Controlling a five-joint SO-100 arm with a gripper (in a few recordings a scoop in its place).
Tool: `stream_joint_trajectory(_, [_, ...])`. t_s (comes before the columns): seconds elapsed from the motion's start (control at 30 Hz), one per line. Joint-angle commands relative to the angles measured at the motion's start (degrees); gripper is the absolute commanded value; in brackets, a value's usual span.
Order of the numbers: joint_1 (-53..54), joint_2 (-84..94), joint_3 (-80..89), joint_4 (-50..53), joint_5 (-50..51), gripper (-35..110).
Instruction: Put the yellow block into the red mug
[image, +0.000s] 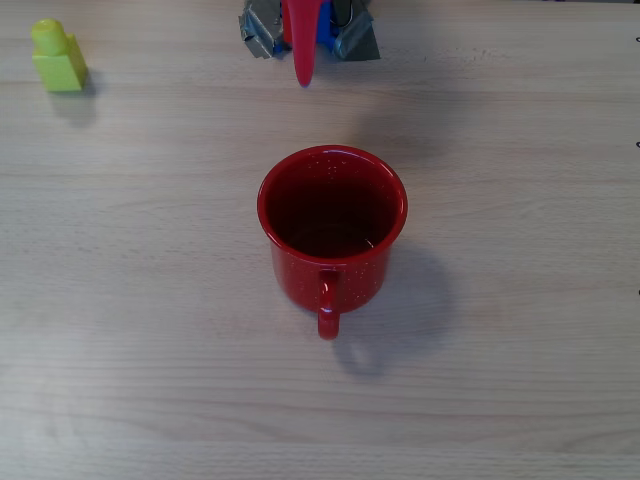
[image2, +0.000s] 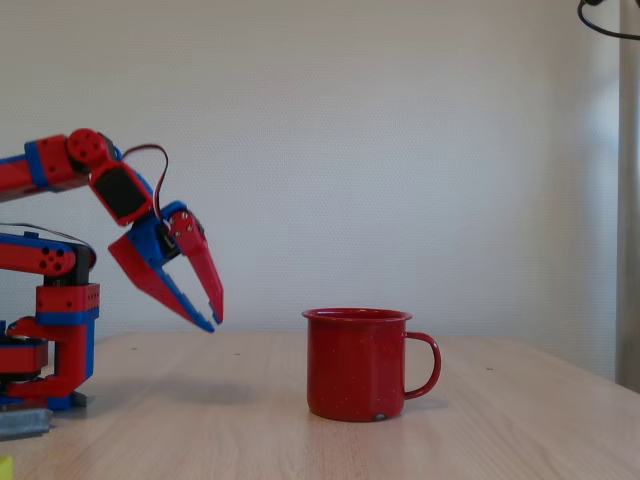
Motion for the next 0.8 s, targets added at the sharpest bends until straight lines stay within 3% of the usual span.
stream_joint_trajectory(0.0, [1.41,-5.1,-10.02,2.37,-1.93,0])
stream_joint_trajectory(0.77, [37.53,-39.2,-47.02,15.38,-30.94,0])
